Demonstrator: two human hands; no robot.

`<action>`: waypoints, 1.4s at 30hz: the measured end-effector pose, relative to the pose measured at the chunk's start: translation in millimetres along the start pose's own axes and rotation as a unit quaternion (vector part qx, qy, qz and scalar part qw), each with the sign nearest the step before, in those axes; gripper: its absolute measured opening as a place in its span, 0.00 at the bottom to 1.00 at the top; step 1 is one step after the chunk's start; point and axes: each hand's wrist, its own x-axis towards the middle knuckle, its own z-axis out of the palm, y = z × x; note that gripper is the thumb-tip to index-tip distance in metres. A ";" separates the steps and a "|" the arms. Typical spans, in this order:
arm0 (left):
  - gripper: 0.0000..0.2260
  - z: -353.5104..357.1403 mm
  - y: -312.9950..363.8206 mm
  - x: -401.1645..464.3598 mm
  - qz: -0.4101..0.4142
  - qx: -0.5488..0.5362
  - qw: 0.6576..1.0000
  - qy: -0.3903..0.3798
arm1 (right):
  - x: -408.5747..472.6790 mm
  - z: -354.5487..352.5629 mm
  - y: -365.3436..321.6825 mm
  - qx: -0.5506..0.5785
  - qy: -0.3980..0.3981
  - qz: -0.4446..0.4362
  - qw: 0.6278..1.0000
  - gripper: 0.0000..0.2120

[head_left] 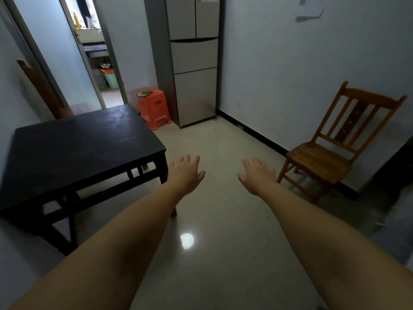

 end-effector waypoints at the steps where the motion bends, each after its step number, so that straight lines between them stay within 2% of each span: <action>1: 0.24 -0.9 4.2 19.1 0.003 -0.006 1.000 0.003 | 20.4 -5.3 6.2 0.000 0.003 -0.001 1.000 0.27; 9: 0.24 14.3 -0.8 155.9 -0.019 -0.022 0.999 -0.021 | 162.1 -6.7 11.9 0.007 -0.029 -0.031 0.999 0.27; 19: 0.25 18.0 -49.7 366.9 -0.031 -0.034 0.998 -0.034 | 376.4 -26.3 6.2 0.013 -0.015 -0.015 1.000 0.26; 22: 0.25 8.7 -60.9 431.5 -0.027 -0.029 0.999 -0.015 | 435.9 -38.8 2.9 0.030 0.000 -0.010 0.999 0.26; 28: 0.25 24.7 -66.1 538.8 -0.009 -0.016 0.999 -0.051 | 542.6 -32.1 2.8 0.040 -0.034 0.003 0.999 0.25; 38: 0.25 39.6 -84.5 728.8 -0.053 -0.015 0.998 -0.042 | 746.6 -47.2 21.8 0.011 -0.041 -0.046 0.998 0.25; 42: 0.25 26.4 -93.6 815.5 -0.090 -0.032 0.995 0.000 | 846.0 -78.5 25.3 0.003 -0.010 -0.078 0.997 0.26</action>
